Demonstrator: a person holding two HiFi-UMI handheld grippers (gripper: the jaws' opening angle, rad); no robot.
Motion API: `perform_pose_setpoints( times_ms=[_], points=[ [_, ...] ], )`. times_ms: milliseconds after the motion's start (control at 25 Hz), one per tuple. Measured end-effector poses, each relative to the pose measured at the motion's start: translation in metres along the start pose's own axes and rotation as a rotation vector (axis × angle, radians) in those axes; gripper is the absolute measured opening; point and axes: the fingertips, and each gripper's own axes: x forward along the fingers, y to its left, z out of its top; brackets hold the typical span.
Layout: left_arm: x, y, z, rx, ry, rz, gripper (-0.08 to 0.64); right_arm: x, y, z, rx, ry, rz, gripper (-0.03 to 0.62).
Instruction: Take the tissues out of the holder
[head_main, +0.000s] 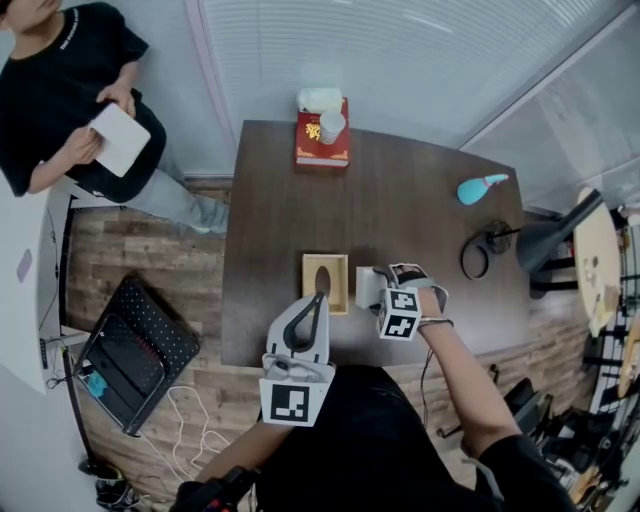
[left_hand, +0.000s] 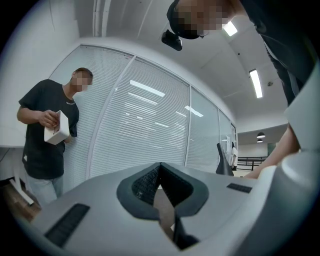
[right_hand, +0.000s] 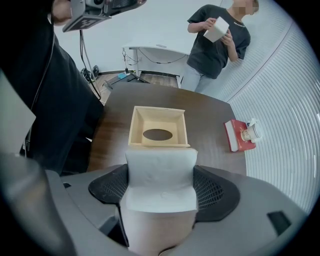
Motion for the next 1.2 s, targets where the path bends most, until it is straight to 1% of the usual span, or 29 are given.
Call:
perform_pose_setpoints(
  times_ms=[200,320,520,680,960,1200],
  points=[
    [0.011,-0.021,-0.004,0.004,0.005,0.022,-0.002,0.003,0.0,-0.026,0.012,-0.009,0.021,0.411],
    [0.015,-0.032,-0.006,0.023,0.016,0.03,-0.002,0.007,0.0,-0.042,0.012,-0.001,0.031,0.411],
    [0.021,-0.045,-0.009,0.016,0.014,0.067,-0.002,0.011,0.001,-0.067,0.027,-0.007,0.037,0.411],
    [0.026,-0.058,-0.013,0.02,0.019,0.087,-0.002,0.016,0.003,-0.087,0.019,0.0,0.039,0.411],
    [0.033,-0.079,-0.022,0.022,0.023,0.128,-0.002,0.019,0.001,-0.111,0.002,-0.012,0.04,0.411],
    [0.038,-0.093,-0.028,0.031,0.038,0.158,-0.002,0.036,0.007,-0.13,-0.01,0.0,0.075,0.411]
  ],
)
